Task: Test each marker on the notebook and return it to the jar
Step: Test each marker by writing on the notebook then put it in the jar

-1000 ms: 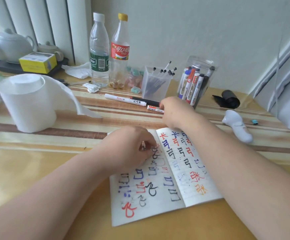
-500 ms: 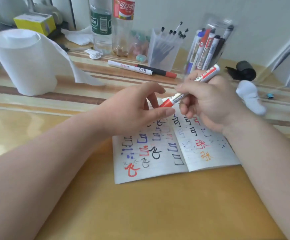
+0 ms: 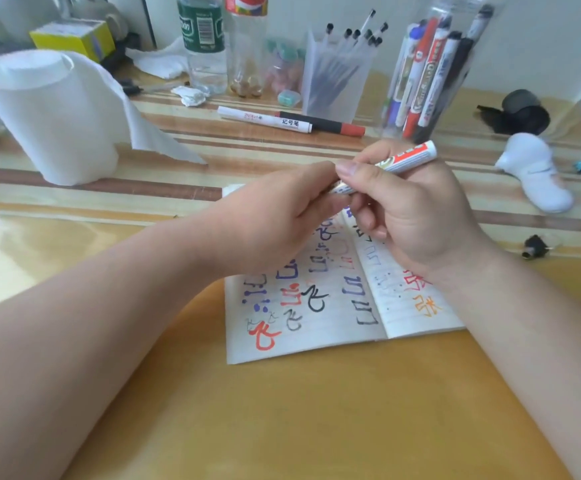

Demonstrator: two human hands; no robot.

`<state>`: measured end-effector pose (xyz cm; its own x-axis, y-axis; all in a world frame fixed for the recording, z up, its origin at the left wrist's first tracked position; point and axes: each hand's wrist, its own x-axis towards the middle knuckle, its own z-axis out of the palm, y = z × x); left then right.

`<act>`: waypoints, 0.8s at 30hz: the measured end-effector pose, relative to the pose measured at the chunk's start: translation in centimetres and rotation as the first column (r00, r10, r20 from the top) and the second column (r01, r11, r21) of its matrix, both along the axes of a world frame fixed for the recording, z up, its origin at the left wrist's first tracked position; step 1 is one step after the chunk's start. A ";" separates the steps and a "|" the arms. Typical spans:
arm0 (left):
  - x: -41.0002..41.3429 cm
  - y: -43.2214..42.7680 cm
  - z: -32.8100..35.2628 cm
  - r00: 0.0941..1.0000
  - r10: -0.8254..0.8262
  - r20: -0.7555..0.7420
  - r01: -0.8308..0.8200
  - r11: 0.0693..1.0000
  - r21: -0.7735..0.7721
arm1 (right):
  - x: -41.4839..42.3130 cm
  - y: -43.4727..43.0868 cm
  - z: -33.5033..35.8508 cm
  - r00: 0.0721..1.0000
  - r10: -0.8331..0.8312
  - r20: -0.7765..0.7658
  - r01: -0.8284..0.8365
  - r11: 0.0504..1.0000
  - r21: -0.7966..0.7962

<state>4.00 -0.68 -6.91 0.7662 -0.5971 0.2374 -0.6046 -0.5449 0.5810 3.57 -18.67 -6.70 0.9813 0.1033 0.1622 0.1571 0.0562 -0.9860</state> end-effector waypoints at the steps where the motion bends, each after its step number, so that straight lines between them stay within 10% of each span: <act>1: 0.0 0.0 0.1 1.000 -0.001 -0.006 0.001 1.000 -0.010 | 0.0 0.0 0.0 1.000 0.002 -0.006 -0.002 1.000 0.008; 10: 0.1 0.7 0.4 0.996 -0.082 0.020 0.084 0.986 -0.144 | 0.1 -0.2 0.0 0.998 0.026 0.060 -0.026 1.000 0.010; 13: 0.6 1.6 0.6 0.954 -0.049 -0.296 0.045 0.999 -0.022 | 0.4 -1.4 0.4 0.985 -0.115 0.131 0.110 0.993 0.046; 16: 1.1 2.6 0.4 0.971 -0.004 -0.240 0.059 0.973 0.224 | 0.7 -3.4 1.3 0.951 -0.263 0.161 0.238 0.958 0.161; 24: 1.4 2.4 0.9 0.969 0.091 -0.229 0.004 0.924 0.382 | -1.2 -3.6 2.1 0.969 0.243 -0.046 -0.237 0.966 0.099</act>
<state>5.42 1.74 -6.03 0.7989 -0.5701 -0.1916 -0.4446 -0.7743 0.4503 2.37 -22.25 -4.57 0.9375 0.3242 0.1264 0.0714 0.1764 -0.9817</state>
